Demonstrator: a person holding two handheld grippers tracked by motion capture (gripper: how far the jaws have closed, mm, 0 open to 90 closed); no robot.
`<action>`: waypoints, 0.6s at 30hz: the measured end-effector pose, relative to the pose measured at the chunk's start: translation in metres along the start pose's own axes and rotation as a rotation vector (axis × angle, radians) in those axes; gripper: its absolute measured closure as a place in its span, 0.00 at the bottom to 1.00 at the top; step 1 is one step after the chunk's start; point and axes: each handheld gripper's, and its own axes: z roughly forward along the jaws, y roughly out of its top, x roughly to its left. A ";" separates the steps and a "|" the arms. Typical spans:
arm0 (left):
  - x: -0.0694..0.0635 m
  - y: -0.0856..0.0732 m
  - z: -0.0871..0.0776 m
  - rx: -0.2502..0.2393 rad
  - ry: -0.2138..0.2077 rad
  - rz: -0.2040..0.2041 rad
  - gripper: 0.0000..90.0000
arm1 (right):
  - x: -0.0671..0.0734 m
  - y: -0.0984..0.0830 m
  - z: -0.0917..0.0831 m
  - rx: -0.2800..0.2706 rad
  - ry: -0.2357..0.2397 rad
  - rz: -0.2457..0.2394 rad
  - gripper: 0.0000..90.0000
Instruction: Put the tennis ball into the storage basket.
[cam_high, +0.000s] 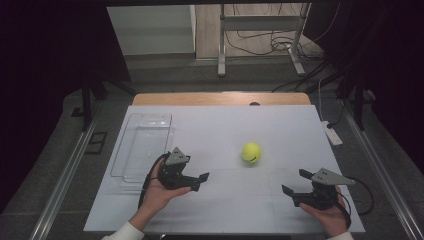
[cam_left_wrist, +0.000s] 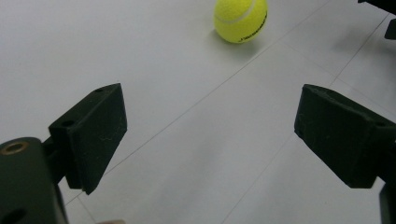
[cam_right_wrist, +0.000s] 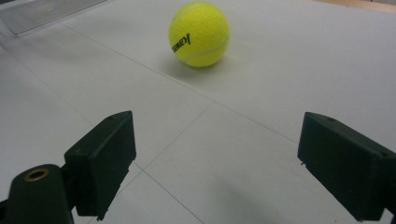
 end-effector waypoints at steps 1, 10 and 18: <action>0.000 0.001 0.001 0.001 -0.002 -0.001 0.12 | 0.000 0.000 0.000 0.000 0.000 -0.001 0.13; -0.003 0.009 0.009 0.006 -0.025 0.007 0.12 | -0.001 0.000 0.000 0.002 -0.001 -0.002 0.13; -0.003 0.015 0.015 0.009 -0.034 0.010 0.12 | -0.001 -0.001 0.000 0.006 -0.004 -0.002 0.13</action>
